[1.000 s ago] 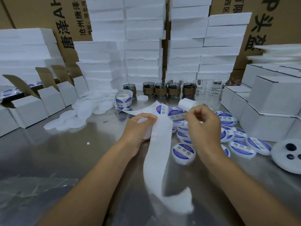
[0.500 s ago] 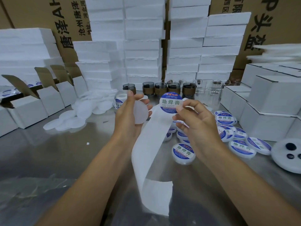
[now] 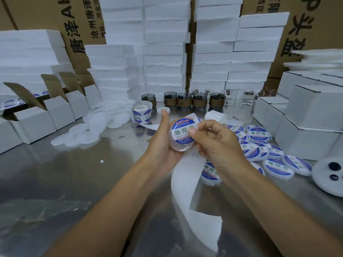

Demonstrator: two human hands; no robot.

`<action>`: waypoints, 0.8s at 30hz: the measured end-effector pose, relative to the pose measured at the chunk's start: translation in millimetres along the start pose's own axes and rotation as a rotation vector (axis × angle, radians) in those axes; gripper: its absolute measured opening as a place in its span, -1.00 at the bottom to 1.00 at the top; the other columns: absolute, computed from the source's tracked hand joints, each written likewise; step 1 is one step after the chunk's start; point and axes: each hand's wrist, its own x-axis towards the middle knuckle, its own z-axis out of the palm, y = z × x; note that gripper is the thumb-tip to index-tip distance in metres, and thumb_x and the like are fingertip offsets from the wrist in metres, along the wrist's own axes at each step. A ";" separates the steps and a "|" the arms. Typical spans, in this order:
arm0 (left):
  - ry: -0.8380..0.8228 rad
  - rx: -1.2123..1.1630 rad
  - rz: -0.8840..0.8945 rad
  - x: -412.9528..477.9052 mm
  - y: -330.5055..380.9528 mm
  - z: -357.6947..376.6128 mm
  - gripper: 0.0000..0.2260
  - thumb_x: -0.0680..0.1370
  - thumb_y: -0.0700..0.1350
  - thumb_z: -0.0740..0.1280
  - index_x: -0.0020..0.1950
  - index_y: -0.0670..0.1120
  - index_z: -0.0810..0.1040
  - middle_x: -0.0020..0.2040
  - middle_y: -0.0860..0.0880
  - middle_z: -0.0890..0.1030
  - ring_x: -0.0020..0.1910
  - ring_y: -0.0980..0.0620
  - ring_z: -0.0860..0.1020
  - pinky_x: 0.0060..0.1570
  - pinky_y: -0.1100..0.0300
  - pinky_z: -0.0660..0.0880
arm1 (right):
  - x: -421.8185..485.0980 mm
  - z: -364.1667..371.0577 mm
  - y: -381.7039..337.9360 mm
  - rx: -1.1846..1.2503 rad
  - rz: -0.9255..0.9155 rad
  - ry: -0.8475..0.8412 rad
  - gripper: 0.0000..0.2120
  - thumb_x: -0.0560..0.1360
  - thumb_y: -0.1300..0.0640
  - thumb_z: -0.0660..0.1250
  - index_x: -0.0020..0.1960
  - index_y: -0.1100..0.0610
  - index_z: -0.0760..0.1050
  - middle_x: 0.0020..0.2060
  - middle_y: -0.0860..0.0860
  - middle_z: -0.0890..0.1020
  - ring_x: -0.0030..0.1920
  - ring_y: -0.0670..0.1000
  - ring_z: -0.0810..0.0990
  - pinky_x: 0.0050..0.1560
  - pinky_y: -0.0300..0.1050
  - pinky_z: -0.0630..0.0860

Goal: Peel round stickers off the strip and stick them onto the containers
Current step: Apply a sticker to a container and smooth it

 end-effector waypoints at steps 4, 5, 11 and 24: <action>0.015 -0.014 -0.003 1.8 -5.4 -0.2 -0.34 0.55 0.29 -0.02 -0.30 -0.12 0.68 -0.14 -0.21 0.67 -0.12 -0.10 0.65 -0.10 0.11 0.60 | -1.8 1.7 1.2 -0.023 -0.024 0.006 -0.88 0.38 0.28 0.43 -0.23 0.17 0.50 -0.46 -0.07 0.63 -0.50 -0.22 0.54 -0.48 -0.43 0.39; 0.016 -0.020 -0.001 2.0 -6.0 -0.4 -0.33 0.55 0.29 -0.02 -0.30 -0.12 0.68 -0.13 -0.23 0.67 -0.12 -0.12 0.65 -0.11 0.10 0.60 | -1.6 1.4 1.7 -0.038 -0.024 0.010 -0.89 0.38 0.28 0.43 -0.22 0.17 0.51 -0.47 -0.07 0.63 -0.49 -0.22 0.54 -0.48 -0.43 0.39; 0.046 -0.006 0.009 2.8 -7.9 -0.5 -0.36 0.53 0.29 0.01 -0.29 -0.11 0.70 -0.09 -0.22 0.66 -0.04 -0.13 0.64 -0.05 0.10 0.59 | 0.1 -1.5 3.9 -0.132 -0.003 0.044 -0.87 0.38 0.28 0.44 -0.25 0.14 0.50 -0.49 -0.08 0.60 -0.45 -0.20 0.56 -0.42 -0.41 0.43; 0.013 0.046 0.019 3.4 -9.2 -0.7 -0.38 0.50 0.31 0.01 -0.28 -0.07 0.70 -0.18 -0.13 0.68 -0.15 -0.03 0.67 -0.15 0.17 0.62 | 1.4 -2.0 5.9 -0.167 0.003 0.094 -0.85 0.38 0.25 0.46 -0.26 0.13 0.49 -0.36 -0.01 0.66 -0.35 -0.17 0.63 -0.39 -0.39 0.48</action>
